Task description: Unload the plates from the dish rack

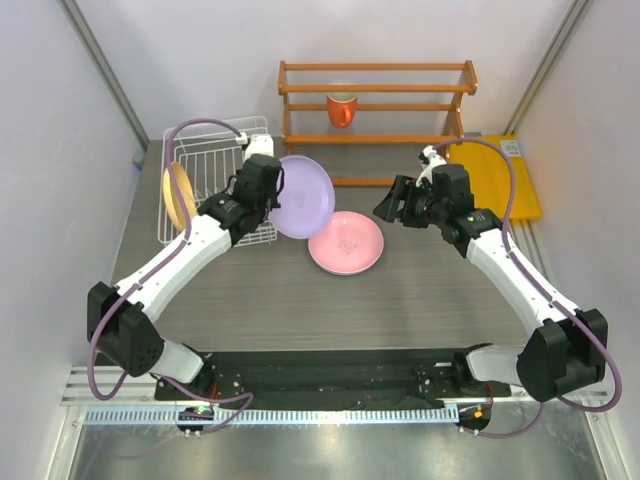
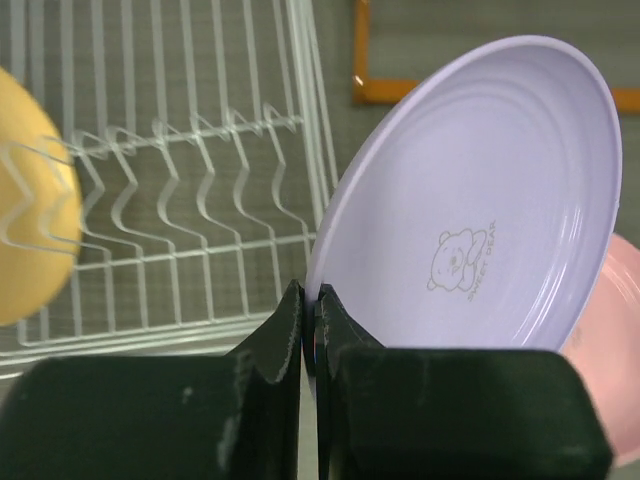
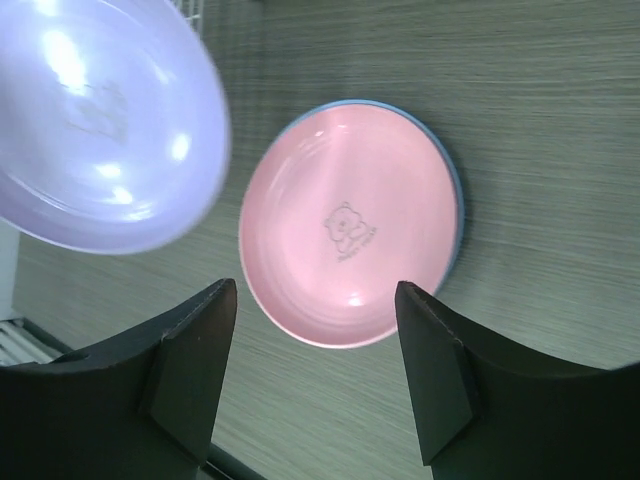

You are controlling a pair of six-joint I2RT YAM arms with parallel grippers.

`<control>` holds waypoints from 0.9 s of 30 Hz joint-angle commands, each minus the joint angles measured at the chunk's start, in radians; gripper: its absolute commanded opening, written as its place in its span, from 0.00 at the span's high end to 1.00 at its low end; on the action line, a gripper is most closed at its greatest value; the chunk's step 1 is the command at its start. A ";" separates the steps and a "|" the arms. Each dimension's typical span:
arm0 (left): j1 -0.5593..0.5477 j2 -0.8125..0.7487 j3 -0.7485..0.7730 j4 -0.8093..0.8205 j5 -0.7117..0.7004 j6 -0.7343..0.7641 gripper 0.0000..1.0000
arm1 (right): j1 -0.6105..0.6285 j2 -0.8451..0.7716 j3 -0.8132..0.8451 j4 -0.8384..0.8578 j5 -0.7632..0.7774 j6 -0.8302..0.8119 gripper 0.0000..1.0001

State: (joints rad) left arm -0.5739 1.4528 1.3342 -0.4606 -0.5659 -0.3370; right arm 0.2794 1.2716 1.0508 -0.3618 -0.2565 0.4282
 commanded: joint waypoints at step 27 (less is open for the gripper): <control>-0.024 -0.080 -0.152 0.157 0.321 -0.252 0.62 | 0.109 0.232 -0.014 0.179 0.022 0.053 0.99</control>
State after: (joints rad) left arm -0.5926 1.4338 1.1679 -0.3851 -0.2157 -0.5922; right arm 0.3820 1.5143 1.0348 -0.1829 -0.2932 0.5056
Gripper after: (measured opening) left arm 0.110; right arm 0.053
